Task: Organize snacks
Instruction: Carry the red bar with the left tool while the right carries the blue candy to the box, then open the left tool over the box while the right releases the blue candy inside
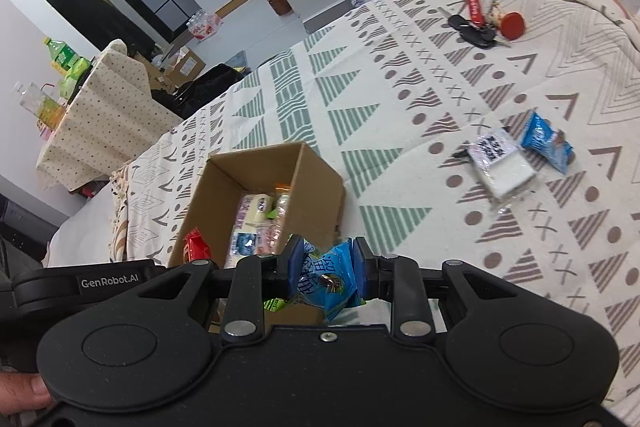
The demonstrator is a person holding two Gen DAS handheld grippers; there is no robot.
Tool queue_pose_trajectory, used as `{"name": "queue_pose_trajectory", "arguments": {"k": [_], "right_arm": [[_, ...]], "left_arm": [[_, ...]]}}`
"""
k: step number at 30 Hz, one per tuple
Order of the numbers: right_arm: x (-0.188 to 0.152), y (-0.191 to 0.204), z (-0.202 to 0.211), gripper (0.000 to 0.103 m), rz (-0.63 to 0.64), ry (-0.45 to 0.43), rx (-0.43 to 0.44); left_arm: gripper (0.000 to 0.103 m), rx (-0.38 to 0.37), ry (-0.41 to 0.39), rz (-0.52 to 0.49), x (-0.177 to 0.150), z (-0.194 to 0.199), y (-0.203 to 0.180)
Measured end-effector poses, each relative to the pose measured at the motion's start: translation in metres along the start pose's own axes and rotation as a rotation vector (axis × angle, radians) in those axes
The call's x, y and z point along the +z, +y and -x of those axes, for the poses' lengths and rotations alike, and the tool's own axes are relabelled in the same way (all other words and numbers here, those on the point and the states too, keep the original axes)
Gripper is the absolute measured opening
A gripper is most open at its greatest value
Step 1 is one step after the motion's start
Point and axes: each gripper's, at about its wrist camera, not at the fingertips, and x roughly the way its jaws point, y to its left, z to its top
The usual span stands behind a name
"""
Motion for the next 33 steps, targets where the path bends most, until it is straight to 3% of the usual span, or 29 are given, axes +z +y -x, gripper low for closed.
{"name": "queue_pose_trajectory", "arguments": {"k": [16,27,33], "right_arm": [[0.023,0.042,-0.045,0.026,0.024,0.042,0.060],[0.046,0.070,-0.071,0.027,0.024,0.033,0.069],[0.052,0.080,-0.067,0.044,0.042,-0.002,0.075]], "left_arm": [[0.018,0.019,0.001,0.030,0.037,-0.020,0.032],[0.023,0.032,0.066,0.059,0.048,-0.038,0.041],[0.035,0.068,0.040,0.087,0.053,-0.031,0.049]]}}
